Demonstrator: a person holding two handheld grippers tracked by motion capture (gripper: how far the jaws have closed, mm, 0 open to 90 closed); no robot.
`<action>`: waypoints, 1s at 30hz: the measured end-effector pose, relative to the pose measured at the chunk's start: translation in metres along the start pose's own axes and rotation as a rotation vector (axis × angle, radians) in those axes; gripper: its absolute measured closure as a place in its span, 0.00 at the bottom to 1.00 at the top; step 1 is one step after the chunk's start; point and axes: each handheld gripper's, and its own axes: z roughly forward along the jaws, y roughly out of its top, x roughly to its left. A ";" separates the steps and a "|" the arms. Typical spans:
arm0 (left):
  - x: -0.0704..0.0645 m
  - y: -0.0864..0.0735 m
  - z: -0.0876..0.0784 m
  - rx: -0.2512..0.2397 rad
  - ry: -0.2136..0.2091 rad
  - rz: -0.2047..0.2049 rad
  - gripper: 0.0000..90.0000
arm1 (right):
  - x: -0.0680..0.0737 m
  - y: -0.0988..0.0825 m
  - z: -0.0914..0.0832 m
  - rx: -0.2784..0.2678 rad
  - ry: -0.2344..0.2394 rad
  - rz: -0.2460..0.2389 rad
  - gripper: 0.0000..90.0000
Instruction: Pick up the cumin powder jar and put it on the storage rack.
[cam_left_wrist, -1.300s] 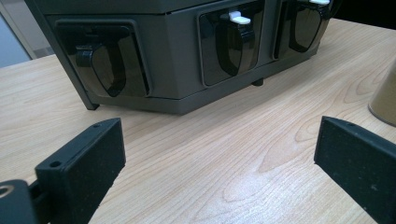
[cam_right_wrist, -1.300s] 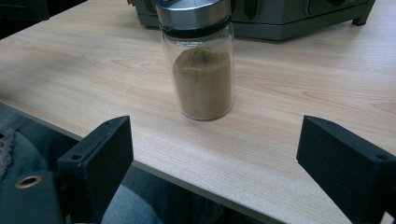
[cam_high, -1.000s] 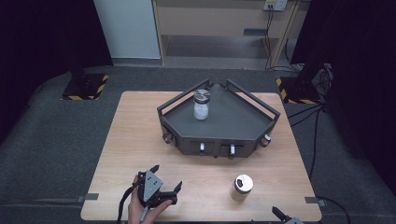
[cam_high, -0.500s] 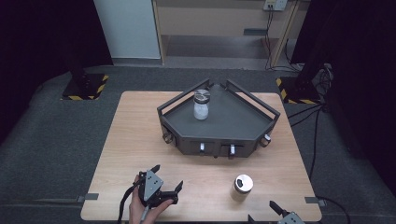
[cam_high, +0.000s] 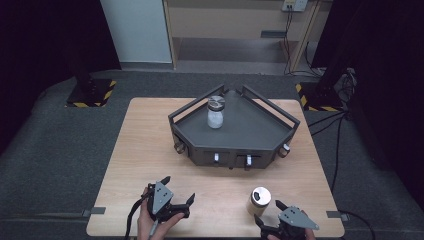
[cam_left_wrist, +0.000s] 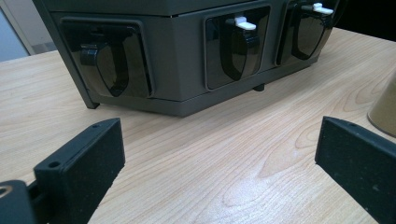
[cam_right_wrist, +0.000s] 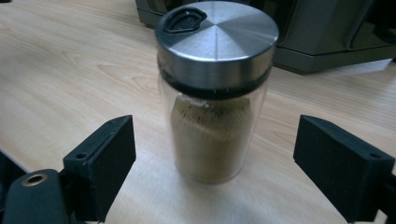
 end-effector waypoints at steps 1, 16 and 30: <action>0.000 0.000 0.000 0.000 -0.002 0.000 0.01 | -0.001 0.001 0.004 0.004 0.003 -0.001 0.15; 0.002 0.000 0.001 0.000 -0.005 -0.012 0.01 | -0.001 0.002 0.044 -0.010 0.007 -0.025 0.34; 0.004 0.000 0.002 0.002 -0.003 -0.019 0.01 | -0.005 0.016 0.039 0.006 0.040 -0.030 0.34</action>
